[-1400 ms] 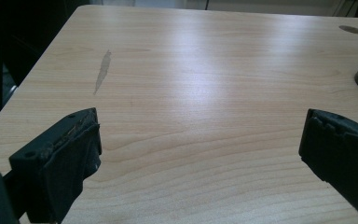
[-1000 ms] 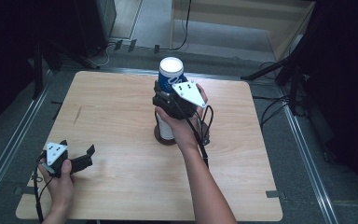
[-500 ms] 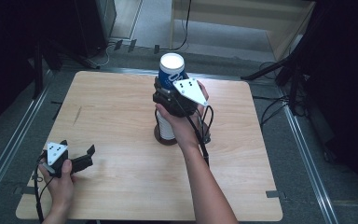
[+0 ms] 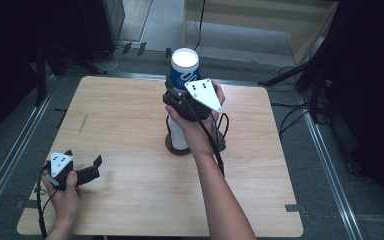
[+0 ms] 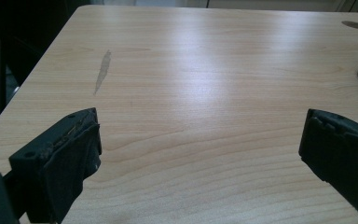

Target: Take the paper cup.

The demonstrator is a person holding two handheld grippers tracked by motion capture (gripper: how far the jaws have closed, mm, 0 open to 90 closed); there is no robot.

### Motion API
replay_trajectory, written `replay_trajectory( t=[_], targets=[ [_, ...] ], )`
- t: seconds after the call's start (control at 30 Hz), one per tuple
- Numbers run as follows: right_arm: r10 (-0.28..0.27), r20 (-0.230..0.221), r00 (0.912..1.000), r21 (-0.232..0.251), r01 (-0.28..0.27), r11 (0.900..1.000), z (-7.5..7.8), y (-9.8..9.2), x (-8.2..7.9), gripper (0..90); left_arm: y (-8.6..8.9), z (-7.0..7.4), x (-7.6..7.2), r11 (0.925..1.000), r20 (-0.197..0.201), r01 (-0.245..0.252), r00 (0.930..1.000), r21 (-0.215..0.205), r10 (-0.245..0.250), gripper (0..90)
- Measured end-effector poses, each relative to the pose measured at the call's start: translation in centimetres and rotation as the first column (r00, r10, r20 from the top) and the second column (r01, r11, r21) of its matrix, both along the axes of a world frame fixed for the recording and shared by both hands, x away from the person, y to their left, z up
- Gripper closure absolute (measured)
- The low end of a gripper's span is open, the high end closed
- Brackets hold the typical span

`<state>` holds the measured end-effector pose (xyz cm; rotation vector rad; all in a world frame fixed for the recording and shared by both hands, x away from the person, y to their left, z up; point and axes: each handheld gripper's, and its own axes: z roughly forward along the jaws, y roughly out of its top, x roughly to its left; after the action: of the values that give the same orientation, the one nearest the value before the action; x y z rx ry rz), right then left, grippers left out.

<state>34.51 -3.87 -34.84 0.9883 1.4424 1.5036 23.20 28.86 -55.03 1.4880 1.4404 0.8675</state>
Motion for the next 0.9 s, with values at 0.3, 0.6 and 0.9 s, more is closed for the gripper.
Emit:
replay_trajectory(
  t=[0.3, 0.6, 0.9],
  targets=[
    [-0.016, 0.027, 0.9995, -0.004, 0.016, 1.000, 1.1, -0.1, -0.3, 19.9, 0.0, 0.0, 0.0, 1.0000, -0.003, 0.000, 1.0000, 0.000, 0.000, 0.0],
    [-0.018, 0.066, 0.9976, -0.006, 0.018, 1.000, 2.5, 0.0, -0.7, 20.1, 0.0, 0.0, 0.0, 1.0000, -0.002, 0.001, 1.0000, 0.000, -0.001, 0.0],
    [-0.028, 0.074, 0.9969, 0.002, 0.028, 1.000, 3.4, -0.4, -0.9, 20.1, 0.0, 0.0, 0.0, 1.0000, -0.005, 0.002, 1.0000, 0.003, -0.002, 0.0]
  ],
)
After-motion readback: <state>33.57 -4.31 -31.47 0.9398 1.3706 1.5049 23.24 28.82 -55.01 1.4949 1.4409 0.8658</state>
